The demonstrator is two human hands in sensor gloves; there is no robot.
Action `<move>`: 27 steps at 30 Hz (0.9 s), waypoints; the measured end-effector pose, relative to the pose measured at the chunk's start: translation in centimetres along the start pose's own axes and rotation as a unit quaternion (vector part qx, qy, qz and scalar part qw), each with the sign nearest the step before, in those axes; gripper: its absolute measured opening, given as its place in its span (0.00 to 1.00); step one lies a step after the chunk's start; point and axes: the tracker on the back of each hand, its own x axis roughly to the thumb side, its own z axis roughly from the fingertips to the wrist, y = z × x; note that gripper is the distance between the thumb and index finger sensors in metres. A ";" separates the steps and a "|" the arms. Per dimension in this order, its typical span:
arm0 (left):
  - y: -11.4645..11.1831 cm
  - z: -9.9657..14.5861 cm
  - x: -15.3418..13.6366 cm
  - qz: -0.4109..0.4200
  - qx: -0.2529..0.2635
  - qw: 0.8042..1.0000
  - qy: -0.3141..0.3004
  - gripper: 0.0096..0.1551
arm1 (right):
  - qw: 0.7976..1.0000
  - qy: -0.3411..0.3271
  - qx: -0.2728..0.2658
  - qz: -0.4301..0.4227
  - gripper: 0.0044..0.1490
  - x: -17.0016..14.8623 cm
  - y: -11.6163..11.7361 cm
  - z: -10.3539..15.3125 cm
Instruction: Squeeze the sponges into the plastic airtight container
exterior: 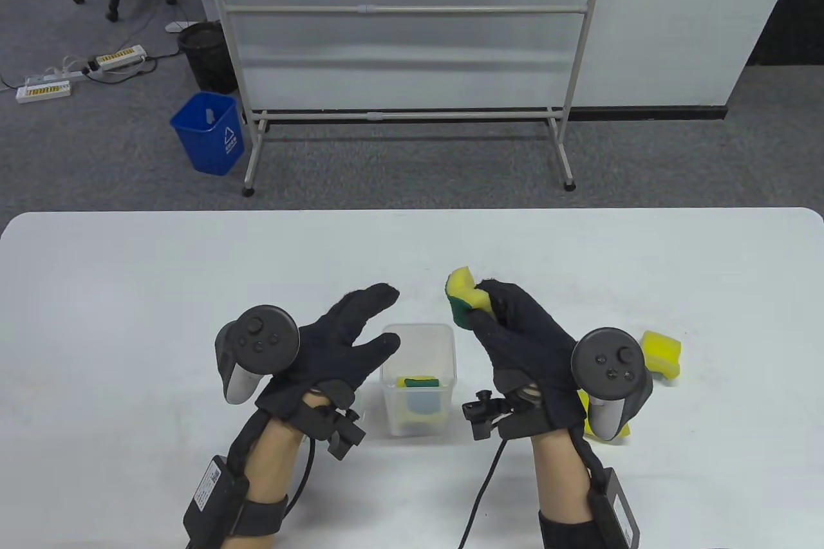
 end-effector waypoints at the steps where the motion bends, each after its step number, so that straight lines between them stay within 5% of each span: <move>1: -0.1 0.0 0.2 0.001 0.001 1.000 -0.001 0.41 | 1.000 -0.009 0.002 -0.005 0.30 0.3 0.1 0.1; 8: -1.5 -0.1 1.3 0.040 -0.020 0.999 -0.013 0.40 | 0.997 -0.054 0.047 -0.040 0.28 1.2 2.7 0.2; 18: -0.9 -0.1 -1.3 0.114 0.063 0.991 0.028 0.33 | 0.988 -0.020 0.123 -0.087 0.27 0.8 5.6 0.1; 27: -0.2 -0.1 -1.1 0.017 0.083 0.996 0.025 0.27 | 0.995 -0.067 0.068 0.010 0.45 1.4 4.3 0.4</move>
